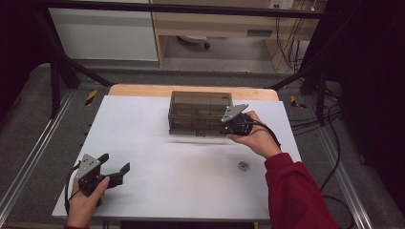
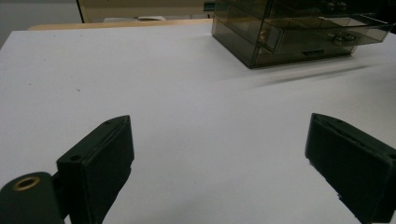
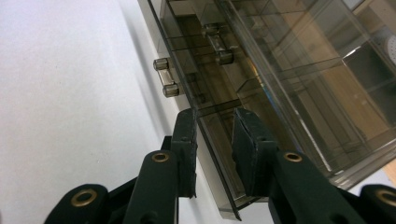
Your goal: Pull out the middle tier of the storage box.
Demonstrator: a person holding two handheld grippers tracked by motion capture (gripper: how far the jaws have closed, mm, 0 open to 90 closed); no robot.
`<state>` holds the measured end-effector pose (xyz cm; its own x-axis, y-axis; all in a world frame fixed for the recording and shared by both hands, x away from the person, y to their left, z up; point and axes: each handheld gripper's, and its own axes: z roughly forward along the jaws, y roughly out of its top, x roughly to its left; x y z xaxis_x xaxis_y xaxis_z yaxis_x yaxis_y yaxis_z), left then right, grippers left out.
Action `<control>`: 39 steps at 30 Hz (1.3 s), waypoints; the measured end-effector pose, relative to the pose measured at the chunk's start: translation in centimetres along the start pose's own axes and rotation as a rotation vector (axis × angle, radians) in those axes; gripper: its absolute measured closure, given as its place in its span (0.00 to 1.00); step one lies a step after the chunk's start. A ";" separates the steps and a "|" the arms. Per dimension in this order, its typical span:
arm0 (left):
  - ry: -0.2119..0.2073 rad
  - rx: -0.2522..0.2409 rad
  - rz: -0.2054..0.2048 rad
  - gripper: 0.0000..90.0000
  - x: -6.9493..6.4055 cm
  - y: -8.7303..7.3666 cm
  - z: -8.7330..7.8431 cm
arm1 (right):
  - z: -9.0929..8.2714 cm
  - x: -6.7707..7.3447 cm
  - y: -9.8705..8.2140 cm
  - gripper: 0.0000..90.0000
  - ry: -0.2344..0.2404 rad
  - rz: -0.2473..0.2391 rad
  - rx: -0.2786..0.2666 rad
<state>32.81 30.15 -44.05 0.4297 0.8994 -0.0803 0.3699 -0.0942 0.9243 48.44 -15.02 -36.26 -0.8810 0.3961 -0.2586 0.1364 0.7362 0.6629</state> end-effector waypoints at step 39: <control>0.004 0.005 0.015 0.09 -0.1 0.0 0.0 | 1.9 -0.6 -1.2 0.73 0.062 0.017 0.013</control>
<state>32.72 30.06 -44.07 0.4317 0.8997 -0.0648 0.3677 -0.1099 0.9234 49.64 -15.08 -38.27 -0.9050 0.3740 -0.2026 0.1575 0.7370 0.6573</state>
